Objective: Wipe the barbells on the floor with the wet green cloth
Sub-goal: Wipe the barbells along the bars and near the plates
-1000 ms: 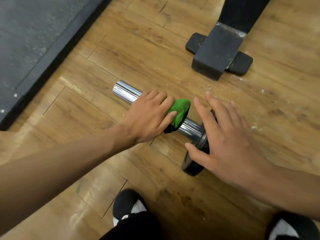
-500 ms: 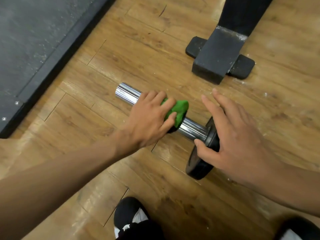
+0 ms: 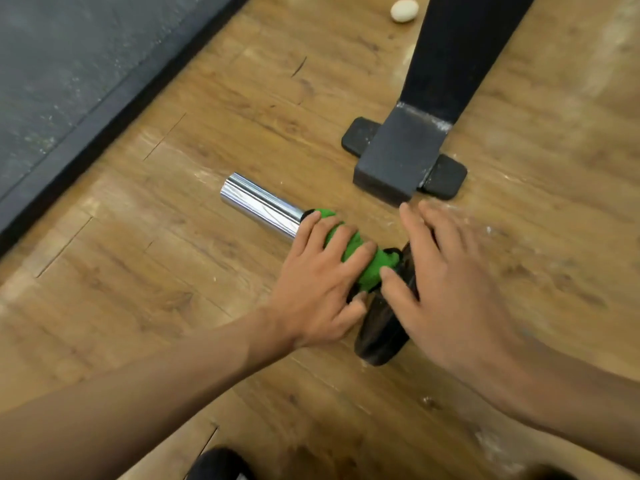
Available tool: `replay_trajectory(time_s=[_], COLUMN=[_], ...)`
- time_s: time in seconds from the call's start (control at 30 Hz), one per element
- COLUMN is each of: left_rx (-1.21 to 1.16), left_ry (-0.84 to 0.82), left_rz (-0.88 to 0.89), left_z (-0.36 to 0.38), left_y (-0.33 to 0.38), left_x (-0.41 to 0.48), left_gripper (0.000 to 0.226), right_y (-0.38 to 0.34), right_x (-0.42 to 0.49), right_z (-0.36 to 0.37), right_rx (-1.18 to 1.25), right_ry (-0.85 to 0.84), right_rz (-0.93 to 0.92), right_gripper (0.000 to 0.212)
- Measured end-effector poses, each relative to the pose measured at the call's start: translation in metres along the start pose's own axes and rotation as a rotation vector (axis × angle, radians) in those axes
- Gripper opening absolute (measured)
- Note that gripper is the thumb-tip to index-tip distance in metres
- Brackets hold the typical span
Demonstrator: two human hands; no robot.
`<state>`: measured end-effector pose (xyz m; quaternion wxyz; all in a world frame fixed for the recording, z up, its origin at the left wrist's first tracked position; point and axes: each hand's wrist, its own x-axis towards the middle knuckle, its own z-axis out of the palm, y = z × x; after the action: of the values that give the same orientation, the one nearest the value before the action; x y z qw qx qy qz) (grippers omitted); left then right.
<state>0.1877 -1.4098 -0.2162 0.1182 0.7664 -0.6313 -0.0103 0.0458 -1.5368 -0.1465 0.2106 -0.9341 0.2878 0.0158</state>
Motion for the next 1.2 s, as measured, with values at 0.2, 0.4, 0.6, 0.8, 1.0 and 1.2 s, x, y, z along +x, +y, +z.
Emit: replay_trajectory(time_s=[0.2,0.4,0.6,0.8,1.0,1.2], left_rx=[0.024,0.097,0.050,0.038,-0.013,0.121], left_ry=[0.058,0.051,0.197,0.101,-0.082,0.065], left_rz=[-0.012,-0.184,-0.056,-0.024,-0.126,0.060], left_z=[0.005,0.007,0.033,0.008,-0.001,0.015], left_y=[-0.005,0.001,0.012,-0.007,-0.004,-0.014], left_x=[0.052,0.059,0.031,0.068,0.081,0.012], left_gripper=[0.046,0.050,0.053,0.045,0.057,0.053], right_y=[0.017,0.021,0.022,0.010,0.024,0.019], right_x=[0.025,0.035,0.044,0.052,0.040,0.021], right_z=[-0.010,-0.013,-0.017,-0.029,-0.016,-0.006], right_rx=[0.162,0.227,0.235,-0.159,0.064,0.073], right_ry=[-0.001,-0.003,-0.046,-0.152,-0.029,0.091], right_rz=[0.010,0.025,0.055,0.048,-0.130,-0.142], right_gripper=[0.078,0.078,0.073,0.066,0.067,0.065])
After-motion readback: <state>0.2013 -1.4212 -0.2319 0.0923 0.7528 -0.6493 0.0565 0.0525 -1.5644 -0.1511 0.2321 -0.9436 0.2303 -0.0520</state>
